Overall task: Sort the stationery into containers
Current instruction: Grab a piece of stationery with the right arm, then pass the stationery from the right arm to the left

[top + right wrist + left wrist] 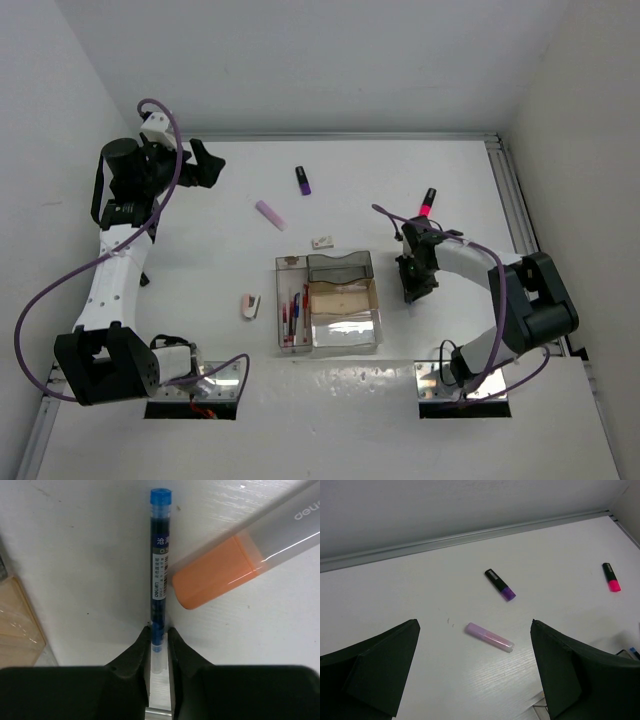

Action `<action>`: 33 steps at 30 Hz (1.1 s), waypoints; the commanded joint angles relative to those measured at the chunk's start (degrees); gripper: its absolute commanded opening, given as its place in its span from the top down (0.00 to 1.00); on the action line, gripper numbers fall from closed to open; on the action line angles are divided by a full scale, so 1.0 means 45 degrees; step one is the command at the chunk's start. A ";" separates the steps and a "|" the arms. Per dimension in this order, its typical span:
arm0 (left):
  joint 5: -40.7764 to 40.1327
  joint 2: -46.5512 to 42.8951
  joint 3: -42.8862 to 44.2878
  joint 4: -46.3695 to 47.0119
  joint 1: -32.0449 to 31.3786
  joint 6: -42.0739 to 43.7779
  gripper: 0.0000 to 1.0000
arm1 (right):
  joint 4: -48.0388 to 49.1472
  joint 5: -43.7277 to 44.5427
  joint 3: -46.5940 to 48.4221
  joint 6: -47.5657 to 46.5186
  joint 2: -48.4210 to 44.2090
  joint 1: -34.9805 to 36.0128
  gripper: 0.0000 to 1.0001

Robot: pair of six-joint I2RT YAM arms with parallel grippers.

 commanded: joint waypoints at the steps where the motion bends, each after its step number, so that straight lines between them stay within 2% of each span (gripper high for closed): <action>1: 0.0015 -0.0028 0.0161 0.0031 -0.0105 0.0242 0.00 | 0.0288 -0.0230 0.0070 0.0184 -0.0084 0.0103 0.86; 4: 0.0093 -0.0048 0.0161 0.0070 -0.0085 0.0242 0.00 | 0.0112 -0.0856 -0.0048 0.0262 -0.0727 0.0200 0.97; 6: 0.0132 -0.0009 0.0161 0.0128 -0.0104 0.0262 0.00 | -0.0276 -0.1559 -0.0029 0.0204 -0.1408 0.0298 1.00; 11: 0.0482 -0.0009 0.0200 0.0265 -0.0105 0.0203 0.00 | -0.1526 -0.4579 0.0693 -0.0730 -0.3128 0.0279 1.00; 16: 0.1827 0.0069 0.0083 0.0616 -0.0144 -0.0011 0.01 | -0.1938 -0.6132 0.2309 -0.2251 -0.4672 0.0161 1.00; 21: 0.4619 0.0577 0.0473 0.0832 -0.0474 -0.1102 0.03 | -0.1707 -0.4750 0.4070 -0.5182 -0.5025 0.1019 1.00; 23: 0.5988 0.0714 0.0512 0.0832 -0.1273 -0.1455 0.03 | -0.1101 -0.4182 0.4268 -0.6881 -0.5376 0.1719 1.00; 26: 0.6558 0.0656 0.0454 0.0404 -0.2874 -0.1399 0.03 | 0.0031 -0.2932 0.4249 -0.9108 -0.5864 0.3065 1.00; 29: 0.6656 0.0714 0.0201 0.0284 -0.4262 -0.2135 0.03 | 0.1319 -0.1799 0.3666 -1.1451 -0.6351 0.4260 1.00; 31: 0.7295 0.0889 -0.0323 0.1389 -0.5119 -0.3054 0.04 | 0.3126 -0.1175 0.2535 -1.3397 -0.6762 0.4942 1.00; 33: 0.7534 0.1104 -0.0541 0.1535 -0.5823 -0.3819 0.03 | 0.4655 -0.1054 0.1012 -1.5240 -0.7562 0.5296 1.00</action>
